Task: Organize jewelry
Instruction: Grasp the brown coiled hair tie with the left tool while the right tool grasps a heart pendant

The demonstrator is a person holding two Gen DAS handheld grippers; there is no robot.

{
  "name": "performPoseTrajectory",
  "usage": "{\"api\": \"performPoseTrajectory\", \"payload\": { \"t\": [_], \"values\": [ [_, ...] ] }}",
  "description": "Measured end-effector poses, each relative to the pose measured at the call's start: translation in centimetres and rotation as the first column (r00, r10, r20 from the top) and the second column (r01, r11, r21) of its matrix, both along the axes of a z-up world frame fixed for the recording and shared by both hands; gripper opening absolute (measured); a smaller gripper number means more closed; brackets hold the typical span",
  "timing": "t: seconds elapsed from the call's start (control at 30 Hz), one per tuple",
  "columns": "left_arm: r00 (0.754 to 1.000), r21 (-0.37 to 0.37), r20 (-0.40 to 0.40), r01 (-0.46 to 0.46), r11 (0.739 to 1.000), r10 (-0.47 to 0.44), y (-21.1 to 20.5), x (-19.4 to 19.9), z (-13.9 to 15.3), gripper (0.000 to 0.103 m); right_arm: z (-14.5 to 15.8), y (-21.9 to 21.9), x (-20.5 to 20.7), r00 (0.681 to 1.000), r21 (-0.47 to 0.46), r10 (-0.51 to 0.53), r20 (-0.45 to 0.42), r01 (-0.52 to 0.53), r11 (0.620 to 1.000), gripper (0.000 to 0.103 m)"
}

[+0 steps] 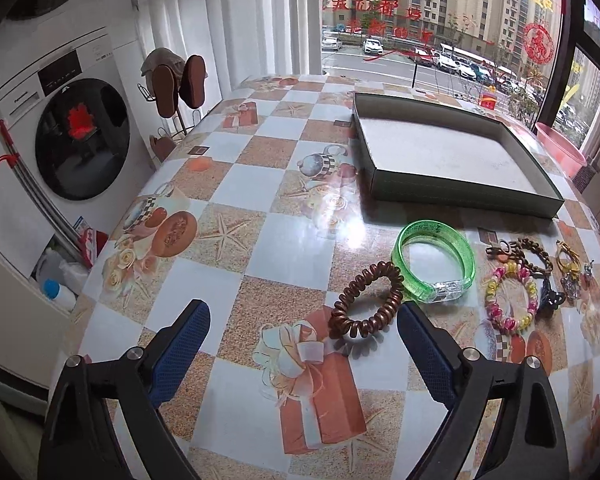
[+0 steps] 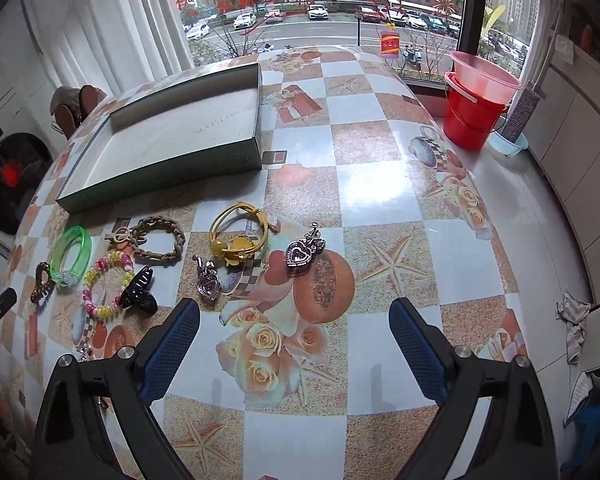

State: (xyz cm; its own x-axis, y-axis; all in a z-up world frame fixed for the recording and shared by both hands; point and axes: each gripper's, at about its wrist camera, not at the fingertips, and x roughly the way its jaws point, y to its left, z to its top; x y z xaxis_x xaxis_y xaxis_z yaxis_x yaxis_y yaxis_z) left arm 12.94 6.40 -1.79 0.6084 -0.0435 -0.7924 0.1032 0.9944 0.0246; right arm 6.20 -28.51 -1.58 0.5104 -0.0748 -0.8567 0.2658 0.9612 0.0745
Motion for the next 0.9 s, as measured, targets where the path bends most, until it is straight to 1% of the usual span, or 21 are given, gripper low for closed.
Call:
{"api": "performPoseTrajectory", "payload": {
  "t": [0.1,0.13,0.17,0.27,0.3,0.33,0.43,0.53,0.57,0.6,0.63,0.67,0.7,0.73,0.83,0.9],
  "values": [
    [0.998,0.009,-0.039,0.044,0.999,-0.043,-0.5,1.8,-1.2,0.093,-1.3,-0.2,1.2,0.999,0.004,0.014,-0.049,-0.014,1.0,0.079],
    [0.997,0.01,-0.053,0.061,0.998,-0.061,-0.7,2.2,-1.5,0.09,-1.9,-0.4,1.5,0.998,0.013,0.014,-0.065,-0.014,1.0,0.074],
    [0.995,0.009,-0.068,0.077,0.997,-0.077,-0.9,2.6,-1.9,0.09,-2.4,-0.6,1.8,0.997,0.022,0.012,-0.075,-0.01,1.0,0.072],
    [0.989,0.004,-0.105,0.107,0.994,-0.106,-1.6,3.5,-2.9,0.089,-2.8,-0.5,2.5,0.997,-0.015,0.002,-0.071,-0.003,1.0,0.072],
    [0.988,0.001,-0.113,0.11,0.994,-0.109,-1.7,3.7,-3.2,0.087,-2.8,-0.3,2.8,0.997,-0.029,0.003,-0.073,-0.005,1.0,0.072],
    [0.985,-0.005,-0.127,0.116,0.993,-0.116,-1.9,3.9,-3.5,0.081,-2.9,-0.2,3.2,0.997,-0.045,0.005,-0.073,-0.009,0.999,0.072],
    [0.984,-0.013,-0.126,0.125,0.992,-0.126,-2.2,4.2,-3.4,0.079,-3.0,0.2,4.3,0.998,-0.089,0.018,-0.064,-0.024,0.996,0.07],
    [0.98,-0.016,-0.125,0.154,0.988,-0.155,-2.8,4.0,-3.2,0.066,-3.0,0.4,4.9,0.998,-0.085,0.023,-0.051,-0.027,0.996,0.064],
    [0.978,-0.018,-0.124,0.167,0.986,-0.168,-3.0,3.9,-3.1,0.058,-2.9,0.4,5.0,0.999,-0.086,0.024,-0.046,-0.028,0.996,0.059],
    [0.975,-0.024,-0.122,0.183,0.983,-0.184,-3.3,3.8,-3.0,0.052,-2.9,0.5,5.1,0.999,-0.087,0.026,-0.042,-0.03,0.996,0.056],
    [0.973,-0.024,-0.12,0.196,0.98,-0.198,-3.6,3.7,-3.0,0.038,-2.9,0.6,5.2,0.999,-0.088,0.031,-0.039,-0.035,0.996,0.05],
    [0.971,-0.017,-0.119,0.206,0.978,-0.206,-3.9,3.7,-3.0,0.027,-2.8,0.7,5.2,0.999,-0.086,0.037,-0.035,-0.04,0.995,0.036],
    [0.97,-0.014,-0.118,0.214,0.977,-0.215,-4.2,3.5,-2.9,0.024,-2.7,0.7,5.2,0.999,-0.085,0.045,-0.03,-0.047,0.995,0.028],
    [0.968,-0.017,-0.117,0.219,0.975,-0.22,-4.3,3.4,-2.9,0.024,-2.7,0.8,5.1,0.998,-0.082,0.049,-0.029,-0.052,0.995,0.019],
    [0.969,-0.049,-0.118,0.215,0.975,-0.219,-4.5,3.1,-2.7,0.024,-2.7,0.6,4.9,0.999,-0.069,0.051,-0.02,-0.052,0.996,0.019],
    [0.97,-0.065,-0.112,0.211,0.975,-0.217,-4.5,2.6,-2.4,0.024,-2.5,0.3,4.6,0.999,-0.037,0.047,-0.007,-0.047,0.998,0.019]
  ]
}}
